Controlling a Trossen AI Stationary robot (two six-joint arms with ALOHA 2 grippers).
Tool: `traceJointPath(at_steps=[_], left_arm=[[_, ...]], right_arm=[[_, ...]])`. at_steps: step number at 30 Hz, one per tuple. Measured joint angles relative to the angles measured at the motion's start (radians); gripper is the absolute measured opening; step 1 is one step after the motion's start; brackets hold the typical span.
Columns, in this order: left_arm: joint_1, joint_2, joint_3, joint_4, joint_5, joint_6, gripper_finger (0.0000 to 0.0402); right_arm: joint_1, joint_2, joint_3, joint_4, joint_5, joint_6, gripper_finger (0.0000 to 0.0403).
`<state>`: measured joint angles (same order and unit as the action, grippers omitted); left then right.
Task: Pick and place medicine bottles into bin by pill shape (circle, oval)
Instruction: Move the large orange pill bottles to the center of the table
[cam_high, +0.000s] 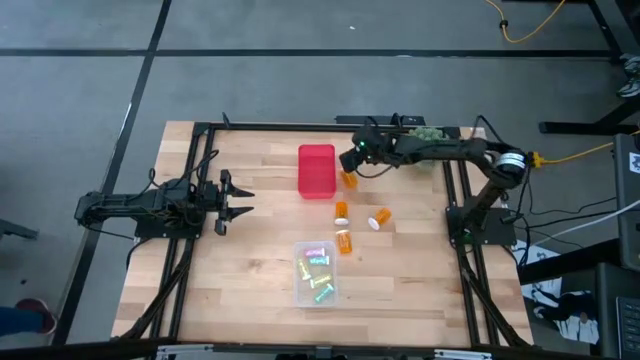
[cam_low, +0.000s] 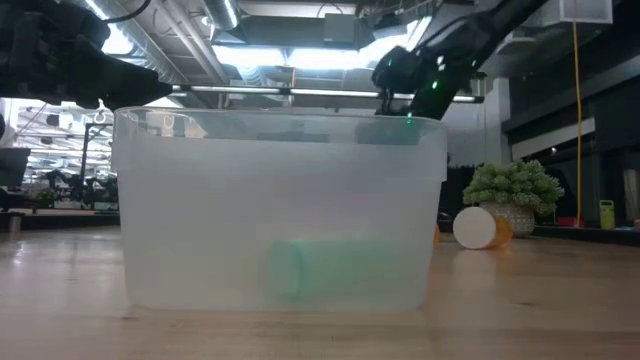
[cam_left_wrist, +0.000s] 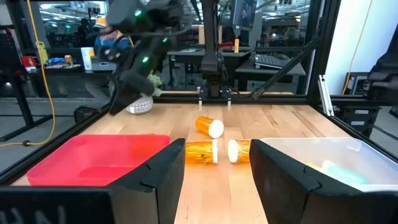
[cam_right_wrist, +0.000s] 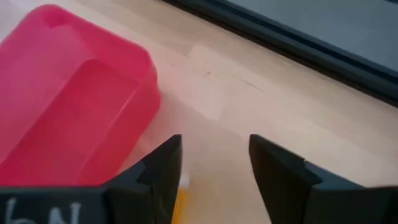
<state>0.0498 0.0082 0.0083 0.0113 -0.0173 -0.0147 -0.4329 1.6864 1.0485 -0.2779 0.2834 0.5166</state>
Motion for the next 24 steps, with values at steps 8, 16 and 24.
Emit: traceJointPath(at_steps=[8,16,24], left_arm=[[0.000,0.000,0.000,0.000,0.000,0.000,0.0173],[0.000,0.000,0.000,0.000,0.000,-0.004,0.0173],[0.000,0.000,0.000,0.000,0.000,-0.002,0.0173]], right_arm=[[-0.063,0.127,0.091,0.020,-0.096,-0.093,0.0188],[-0.062,0.260,0.255,-0.133,-0.174,-0.187,0.0187],[-0.032,0.292,0.272,-0.218,-0.203,-0.215,0.0188]])
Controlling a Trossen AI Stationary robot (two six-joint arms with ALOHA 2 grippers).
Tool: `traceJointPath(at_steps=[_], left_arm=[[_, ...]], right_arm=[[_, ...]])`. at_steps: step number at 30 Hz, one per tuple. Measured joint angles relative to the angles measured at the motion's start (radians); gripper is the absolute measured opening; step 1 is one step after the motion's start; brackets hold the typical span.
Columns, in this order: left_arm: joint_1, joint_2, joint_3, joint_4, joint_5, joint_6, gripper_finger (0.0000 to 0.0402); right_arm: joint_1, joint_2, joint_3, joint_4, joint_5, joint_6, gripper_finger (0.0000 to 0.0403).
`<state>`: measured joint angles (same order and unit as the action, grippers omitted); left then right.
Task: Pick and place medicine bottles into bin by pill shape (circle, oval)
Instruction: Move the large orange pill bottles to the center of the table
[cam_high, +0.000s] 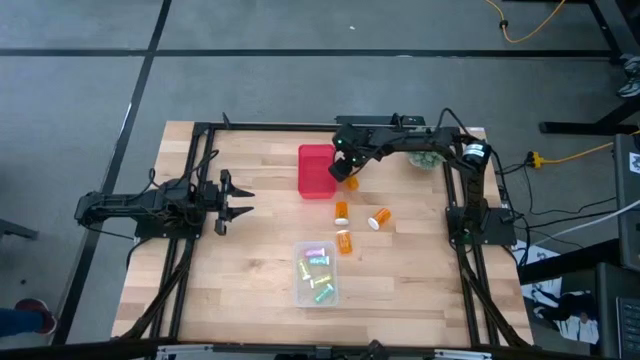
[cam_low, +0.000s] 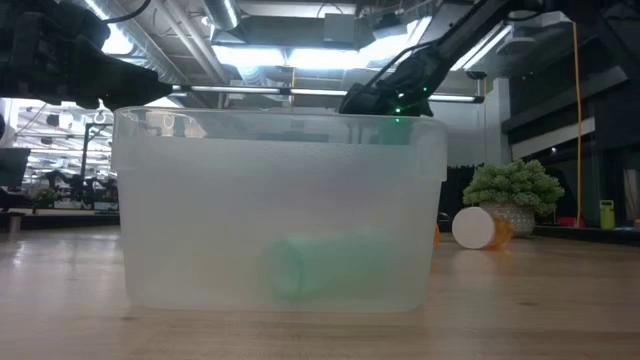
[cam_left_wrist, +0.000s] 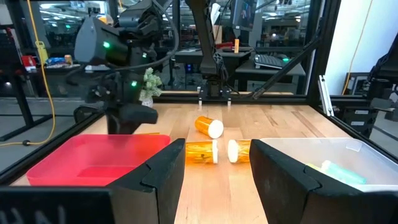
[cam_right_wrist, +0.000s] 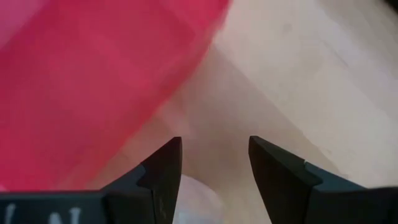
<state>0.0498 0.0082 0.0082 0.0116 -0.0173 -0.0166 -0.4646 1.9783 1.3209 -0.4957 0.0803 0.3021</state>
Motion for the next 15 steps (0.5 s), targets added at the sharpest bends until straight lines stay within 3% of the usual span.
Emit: traceJointPath(at_steps=[7,15], left_arm=[[0.000,0.000,0.000,0.000,0.000,0.000,0.0173],[0.000,0.000,0.000,0.000,0.000,0.000,0.0173]], right_arm=[[0.050,-0.002,-0.001,-0.128,0.004,-0.056,0.0188],[0.123,-0.005,-0.002,-0.283,0.006,0.004,0.0188]])
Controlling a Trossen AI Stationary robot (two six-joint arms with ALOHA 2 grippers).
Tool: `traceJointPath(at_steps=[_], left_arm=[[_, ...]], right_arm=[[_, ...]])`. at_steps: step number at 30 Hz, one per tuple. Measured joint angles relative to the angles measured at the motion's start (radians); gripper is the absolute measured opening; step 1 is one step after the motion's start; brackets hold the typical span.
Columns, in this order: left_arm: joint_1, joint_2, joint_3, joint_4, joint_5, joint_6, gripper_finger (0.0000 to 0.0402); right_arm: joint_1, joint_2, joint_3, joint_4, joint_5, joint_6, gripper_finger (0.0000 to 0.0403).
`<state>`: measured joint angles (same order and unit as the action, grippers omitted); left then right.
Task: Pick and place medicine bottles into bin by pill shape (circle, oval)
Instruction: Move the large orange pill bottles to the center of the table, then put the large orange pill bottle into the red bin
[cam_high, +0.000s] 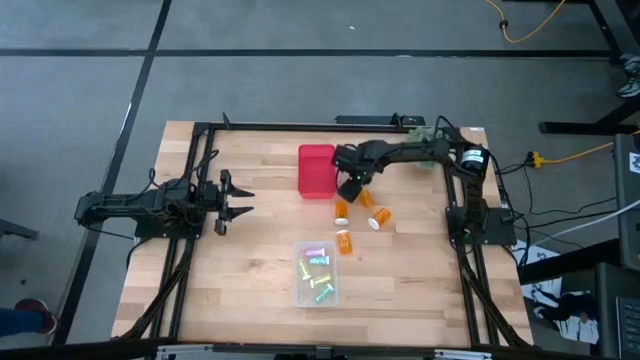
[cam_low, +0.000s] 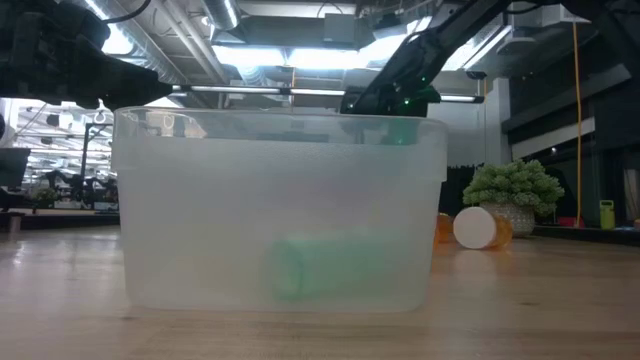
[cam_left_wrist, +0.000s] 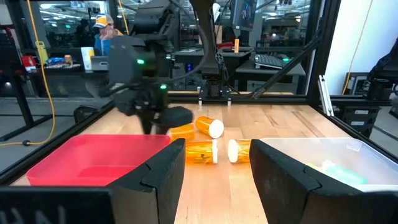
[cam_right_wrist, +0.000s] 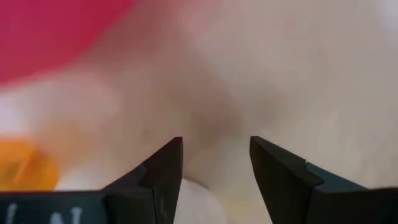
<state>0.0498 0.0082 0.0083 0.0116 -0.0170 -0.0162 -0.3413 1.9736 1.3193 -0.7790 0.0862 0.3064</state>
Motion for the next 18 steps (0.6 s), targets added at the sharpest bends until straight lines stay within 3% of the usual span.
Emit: traceJointPath(at_steps=[11,18], left_arm=[[0.000,0.000,0.000,0.000,0.000,0.000,0.0173],[0.000,0.000,0.000,0.000,0.000,0.001,0.0173]], right_arm=[[0.136,-0.048,-0.002,-0.160,0.083,0.117,0.0188],[0.209,-0.156,-0.002,-0.204,0.158,0.165,0.0188]])
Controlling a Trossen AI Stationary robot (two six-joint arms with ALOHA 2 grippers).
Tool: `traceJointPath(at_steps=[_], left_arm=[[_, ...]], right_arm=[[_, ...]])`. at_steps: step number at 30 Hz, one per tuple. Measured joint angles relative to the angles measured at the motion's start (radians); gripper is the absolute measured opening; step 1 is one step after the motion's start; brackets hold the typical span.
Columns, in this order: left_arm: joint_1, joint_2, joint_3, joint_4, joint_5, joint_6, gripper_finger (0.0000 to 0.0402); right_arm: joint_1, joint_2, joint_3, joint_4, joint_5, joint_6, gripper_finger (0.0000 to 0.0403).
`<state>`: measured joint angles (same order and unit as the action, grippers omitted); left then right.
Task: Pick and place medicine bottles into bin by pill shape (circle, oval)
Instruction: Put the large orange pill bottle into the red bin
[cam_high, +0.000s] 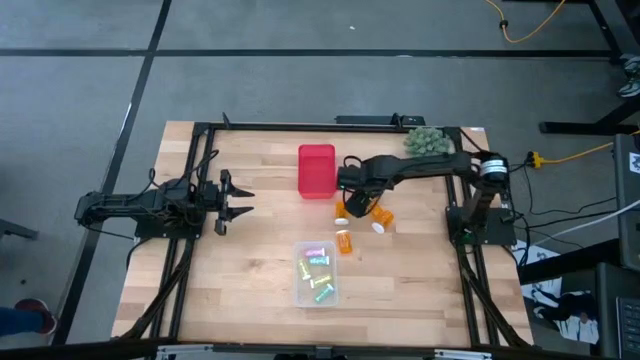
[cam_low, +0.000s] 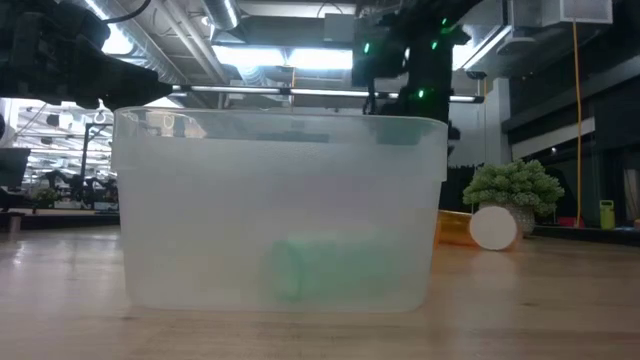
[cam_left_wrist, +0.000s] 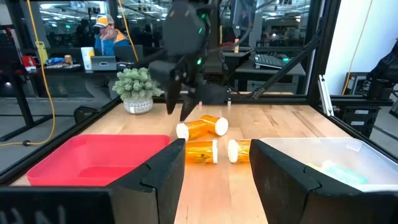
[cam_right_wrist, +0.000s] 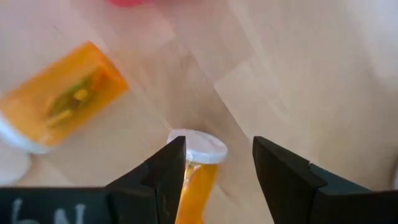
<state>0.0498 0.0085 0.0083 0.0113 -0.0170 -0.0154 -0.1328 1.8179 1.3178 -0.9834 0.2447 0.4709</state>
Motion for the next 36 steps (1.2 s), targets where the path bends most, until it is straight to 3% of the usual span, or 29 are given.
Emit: traceJointPath(at_steps=[11,20,27,31,36], left_arm=[[0.000,0.000,0.000,0.000,0.000,-0.015,0.0173],[0.000,0.000,0.000,0.000,0.000,-0.008,0.0173],[0.000,0.000,0.000,0.000,0.000,-0.008,0.0173],[0.000,0.000,0.000,0.000,0.000,-0.007,0.0173],[0.000,0.000,0.000,0.000,0.000,0.001,0.0173]], right_arm=[[0.115,-0.166,-0.061,-0.073,0.031,-0.029,0.0188],[0.159,-0.399,-0.389,0.143,-0.038,-0.028,0.0188],[0.159,-0.539,-0.497,0.231,-0.018,-0.027,0.0188],[0.159,-0.557,-0.555,0.397,-0.018,-0.032,0.0188],[0.159,-0.550,-0.558,0.453,-0.020,-0.034,0.0188]])
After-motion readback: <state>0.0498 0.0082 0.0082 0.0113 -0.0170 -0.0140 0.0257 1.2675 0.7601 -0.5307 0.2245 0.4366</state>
